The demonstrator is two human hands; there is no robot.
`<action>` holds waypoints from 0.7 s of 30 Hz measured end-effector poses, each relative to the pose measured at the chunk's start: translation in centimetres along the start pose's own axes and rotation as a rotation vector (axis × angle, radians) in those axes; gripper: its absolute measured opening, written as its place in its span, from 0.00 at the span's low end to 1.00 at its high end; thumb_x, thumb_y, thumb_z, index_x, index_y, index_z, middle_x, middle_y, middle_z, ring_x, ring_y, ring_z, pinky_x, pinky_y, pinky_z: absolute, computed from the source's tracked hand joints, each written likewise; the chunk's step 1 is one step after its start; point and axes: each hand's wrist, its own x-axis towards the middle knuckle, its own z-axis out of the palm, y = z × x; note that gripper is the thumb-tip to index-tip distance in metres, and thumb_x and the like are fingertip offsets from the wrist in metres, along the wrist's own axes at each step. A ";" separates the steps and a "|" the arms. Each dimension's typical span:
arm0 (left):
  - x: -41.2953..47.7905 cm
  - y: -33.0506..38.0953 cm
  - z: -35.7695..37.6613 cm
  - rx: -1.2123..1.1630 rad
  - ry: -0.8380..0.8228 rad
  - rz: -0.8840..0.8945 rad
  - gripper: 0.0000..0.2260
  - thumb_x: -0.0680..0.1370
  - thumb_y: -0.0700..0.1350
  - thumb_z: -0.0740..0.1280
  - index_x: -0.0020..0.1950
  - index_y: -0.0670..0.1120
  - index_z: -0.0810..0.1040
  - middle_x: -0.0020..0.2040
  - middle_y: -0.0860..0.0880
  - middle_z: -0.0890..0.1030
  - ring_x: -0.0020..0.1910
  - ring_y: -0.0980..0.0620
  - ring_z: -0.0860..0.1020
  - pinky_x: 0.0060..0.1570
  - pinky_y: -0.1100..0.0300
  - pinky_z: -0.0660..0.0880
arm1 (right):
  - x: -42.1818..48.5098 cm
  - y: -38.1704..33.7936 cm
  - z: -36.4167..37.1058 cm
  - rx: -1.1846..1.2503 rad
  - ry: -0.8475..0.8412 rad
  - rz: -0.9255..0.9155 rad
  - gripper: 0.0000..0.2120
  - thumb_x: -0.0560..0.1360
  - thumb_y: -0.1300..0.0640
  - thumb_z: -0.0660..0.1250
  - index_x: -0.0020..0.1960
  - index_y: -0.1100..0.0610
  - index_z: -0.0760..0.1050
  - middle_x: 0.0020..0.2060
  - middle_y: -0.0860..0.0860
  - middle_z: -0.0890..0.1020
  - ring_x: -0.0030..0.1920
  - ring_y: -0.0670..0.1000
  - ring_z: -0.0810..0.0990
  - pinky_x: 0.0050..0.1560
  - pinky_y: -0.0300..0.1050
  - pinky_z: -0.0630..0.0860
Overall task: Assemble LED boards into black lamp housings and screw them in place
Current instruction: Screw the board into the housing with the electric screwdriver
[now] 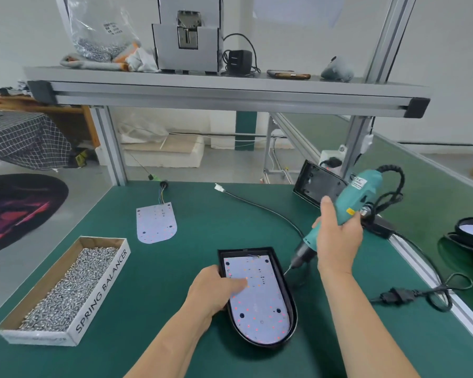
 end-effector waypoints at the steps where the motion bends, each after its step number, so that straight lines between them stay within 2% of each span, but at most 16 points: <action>1: 0.1 0.0 0.0 0.004 -0.003 0.002 0.13 0.60 0.50 0.72 0.41 0.48 0.85 0.40 0.51 0.87 0.46 0.45 0.86 0.51 0.46 0.82 | 0.7 0.6 -0.7 -0.007 0.025 0.041 0.14 0.71 0.39 0.68 0.45 0.49 0.72 0.38 0.56 0.83 0.30 0.46 0.80 0.33 0.43 0.77; 3: 0.1 0.0 0.0 0.011 -0.006 0.006 0.13 0.60 0.50 0.72 0.42 0.48 0.85 0.40 0.52 0.87 0.46 0.46 0.86 0.52 0.46 0.82 | 2.2 2.0 -2.1 -0.048 0.046 0.127 0.14 0.73 0.39 0.68 0.46 0.49 0.72 0.35 0.54 0.81 0.29 0.46 0.79 0.34 0.43 0.75; 5: 0.2 0.0 0.0 0.011 0.004 0.016 0.14 0.60 0.51 0.72 0.42 0.48 0.85 0.40 0.52 0.87 0.46 0.46 0.86 0.52 0.46 0.81 | 3.8 3.4 -3.5 -0.080 0.021 0.238 0.15 0.74 0.42 0.70 0.49 0.52 0.72 0.35 0.53 0.80 0.33 0.51 0.78 0.39 0.46 0.75; 7: 0.1 0.0 0.1 -0.002 0.016 0.023 0.14 0.60 0.51 0.71 0.43 0.48 0.85 0.40 0.52 0.87 0.46 0.46 0.86 0.52 0.45 0.82 | 5.1 4.6 -4.6 -0.166 -0.029 0.328 0.18 0.75 0.46 0.70 0.55 0.57 0.70 0.40 0.56 0.81 0.38 0.54 0.79 0.42 0.48 0.74; 9: 0.0 0.1 0.1 -0.017 0.032 0.028 0.14 0.61 0.51 0.71 0.43 0.48 0.85 0.40 0.51 0.87 0.46 0.44 0.86 0.51 0.43 0.82 | 5.9 5.5 -5.6 -0.333 -0.070 0.364 0.20 0.75 0.50 0.70 0.58 0.58 0.66 0.48 0.59 0.80 0.42 0.56 0.78 0.40 0.48 0.71; 11: 0.0 0.2 0.3 -0.029 0.047 0.036 0.14 0.61 0.51 0.70 0.43 0.47 0.85 0.41 0.48 0.87 0.46 0.42 0.85 0.48 0.42 0.82 | 6.1 6.2 -6.3 -0.510 -0.085 0.360 0.19 0.75 0.53 0.70 0.57 0.59 0.63 0.52 0.60 0.79 0.43 0.57 0.76 0.39 0.49 0.70; 14: 0.0 0.4 0.4 -0.048 0.080 0.048 0.15 0.62 0.52 0.70 0.44 0.46 0.85 0.41 0.48 0.87 0.47 0.41 0.85 0.46 0.44 0.82 | 5.7 6.6 -6.4 -0.698 -0.093 0.308 0.20 0.74 0.55 0.70 0.58 0.61 0.63 0.54 0.61 0.76 0.46 0.62 0.75 0.47 0.54 0.75; 16: -0.2 0.4 0.5 -0.051 0.098 0.052 0.16 0.62 0.52 0.69 0.44 0.45 0.85 0.41 0.48 0.87 0.47 0.41 0.85 0.47 0.43 0.82 | 5.3 6.5 -6.2 -0.796 -0.088 0.256 0.26 0.73 0.55 0.72 0.64 0.62 0.64 0.59 0.60 0.72 0.49 0.63 0.75 0.48 0.55 0.74; 19: -0.3 0.2 0.6 -0.035 0.120 0.065 0.20 0.62 0.54 0.69 0.47 0.42 0.84 0.44 0.45 0.87 0.49 0.39 0.84 0.49 0.40 0.82 | 5.1 6.3 -6.5 -0.898 -0.022 0.134 0.36 0.71 0.55 0.75 0.74 0.61 0.63 0.65 0.61 0.67 0.63 0.64 0.70 0.57 0.62 0.74; 21: -0.3 0.2 0.6 -0.019 0.132 0.072 0.22 0.62 0.55 0.69 0.48 0.41 0.84 0.45 0.44 0.86 0.49 0.38 0.84 0.50 0.39 0.81 | 5.0 6.3 -6.9 -0.960 -0.011 0.063 0.33 0.72 0.55 0.75 0.73 0.60 0.66 0.66 0.61 0.67 0.66 0.64 0.66 0.63 0.62 0.71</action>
